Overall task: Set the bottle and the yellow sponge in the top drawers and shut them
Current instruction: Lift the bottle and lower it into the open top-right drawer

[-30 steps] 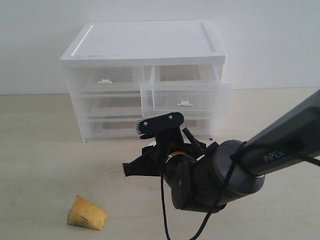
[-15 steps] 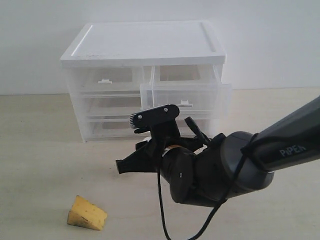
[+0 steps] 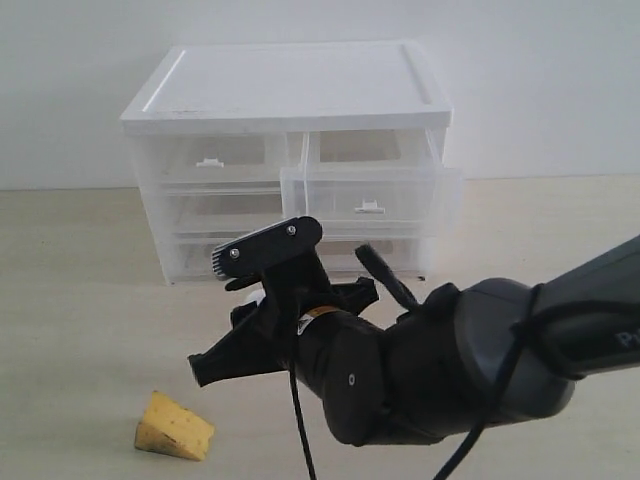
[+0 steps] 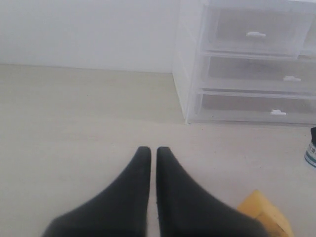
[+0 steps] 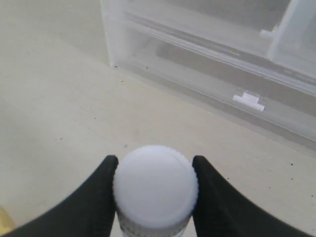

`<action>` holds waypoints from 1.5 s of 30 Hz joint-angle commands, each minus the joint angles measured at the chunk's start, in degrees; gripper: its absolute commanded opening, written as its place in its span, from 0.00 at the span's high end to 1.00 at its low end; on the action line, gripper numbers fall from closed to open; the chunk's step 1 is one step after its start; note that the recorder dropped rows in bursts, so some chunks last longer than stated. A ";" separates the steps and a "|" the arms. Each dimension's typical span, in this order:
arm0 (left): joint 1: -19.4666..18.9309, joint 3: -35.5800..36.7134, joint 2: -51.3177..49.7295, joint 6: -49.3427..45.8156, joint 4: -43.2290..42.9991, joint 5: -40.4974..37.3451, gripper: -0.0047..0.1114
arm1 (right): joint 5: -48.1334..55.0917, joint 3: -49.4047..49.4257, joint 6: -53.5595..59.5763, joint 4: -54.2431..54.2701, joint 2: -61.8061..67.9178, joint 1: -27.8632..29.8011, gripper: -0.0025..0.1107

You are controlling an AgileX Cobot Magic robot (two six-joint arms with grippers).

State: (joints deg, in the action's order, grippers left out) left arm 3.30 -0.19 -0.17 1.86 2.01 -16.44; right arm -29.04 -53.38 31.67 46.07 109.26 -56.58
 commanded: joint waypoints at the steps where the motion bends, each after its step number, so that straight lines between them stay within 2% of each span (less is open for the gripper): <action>1: -0.31 0.19 0.17 -0.34 -0.06 0.10 0.92 | 5.20 1.02 5.58 -0.37 -4.06 -0.04 0.98; 14: -0.31 0.19 0.17 -0.34 -0.06 0.10 0.92 | 31.06 1.29 25.89 -0.63 -17.16 0.99 0.98; 22: -0.31 0.19 0.17 -0.34 -0.06 0.10 0.92 | 52.16 1.29 31.17 -1.42 -26.07 10.63 0.98; 29: -0.31 0.19 0.17 -0.34 -0.06 0.10 0.92 | 64.40 -0.83 32.83 -4.48 -30.58 19.21 0.98; 45: -0.31 0.19 0.17 -0.34 -0.06 0.10 0.92 | 69.38 -19.07 31.05 -14.62 -30.77 29.72 0.98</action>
State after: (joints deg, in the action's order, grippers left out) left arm 3.30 -0.19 -0.17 1.86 2.01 -16.44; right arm 39.86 -70.14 62.10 32.83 78.95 -28.57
